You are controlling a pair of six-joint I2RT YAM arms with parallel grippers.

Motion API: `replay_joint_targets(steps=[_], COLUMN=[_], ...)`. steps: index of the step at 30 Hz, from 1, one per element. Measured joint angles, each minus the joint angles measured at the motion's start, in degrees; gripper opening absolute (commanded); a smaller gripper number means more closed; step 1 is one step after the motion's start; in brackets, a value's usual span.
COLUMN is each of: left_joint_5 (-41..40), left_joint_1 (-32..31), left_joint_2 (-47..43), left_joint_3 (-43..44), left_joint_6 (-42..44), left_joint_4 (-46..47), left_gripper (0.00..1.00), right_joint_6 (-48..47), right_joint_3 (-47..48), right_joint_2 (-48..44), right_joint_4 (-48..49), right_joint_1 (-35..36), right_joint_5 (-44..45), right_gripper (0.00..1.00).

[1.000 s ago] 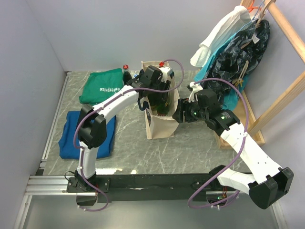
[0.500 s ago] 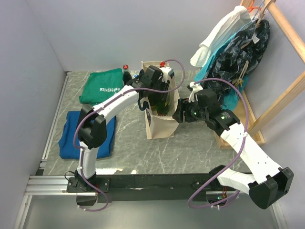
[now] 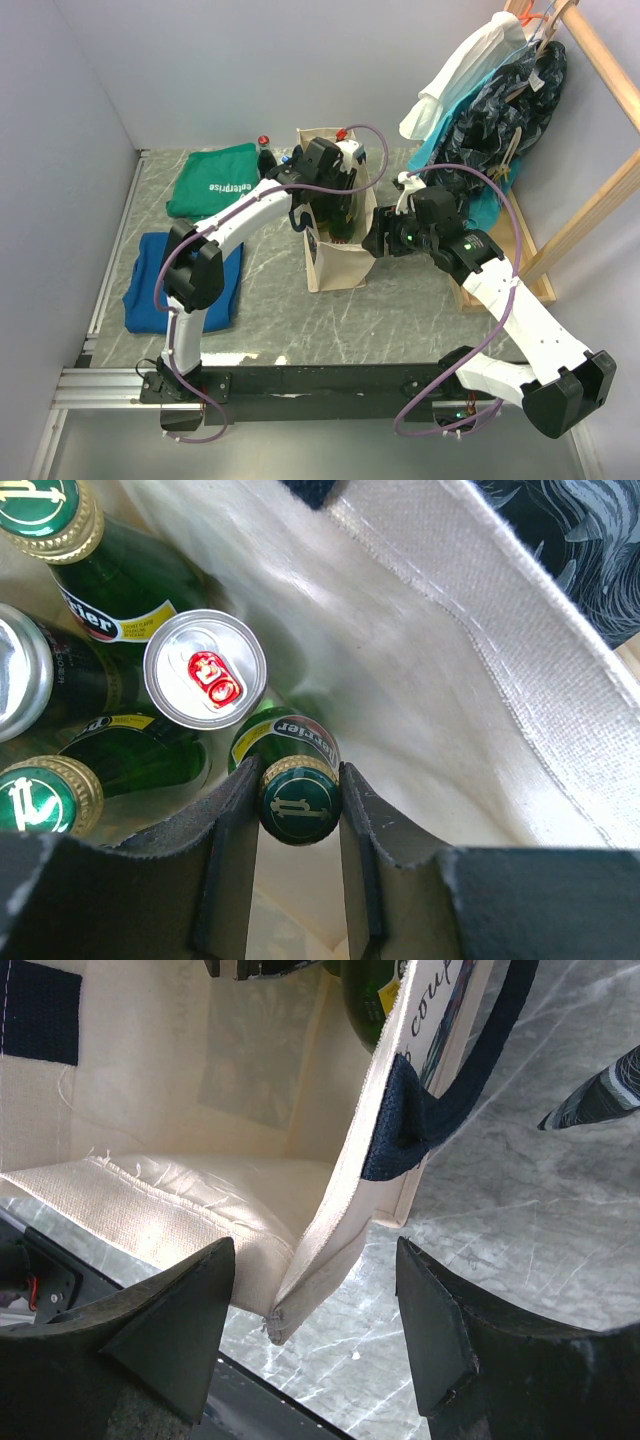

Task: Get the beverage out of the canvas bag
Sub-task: Take out the drink from the canvas bag.

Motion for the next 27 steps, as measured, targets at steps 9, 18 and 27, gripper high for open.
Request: replay_joint_targets(steps=[9, 18, 27], left_joint_5=[0.72, 1.92, 1.44], left_joint_1=[-0.13, -0.81, -0.92], left_joint_2=[-2.40, -8.74, -11.50], left_joint_3=[-1.42, -2.27, -2.27], left_joint_6=[-0.44, -0.83, -0.83], left_joint_4=[-0.63, -0.11, 0.28], left_gripper=[0.01, 0.01, 0.01], right_joint_6=[0.00, 0.15, 0.22], right_joint_3=[0.00, -0.70, -0.94], right_joint_2=[0.00, 0.00, 0.00], right_joint_4=[0.02, 0.68, 1.20], right_joint_1=[0.00, 0.00, 0.00], right_joint_5=[0.00, -0.02, -0.02], right_gripper=[0.71, 0.72, 0.72])
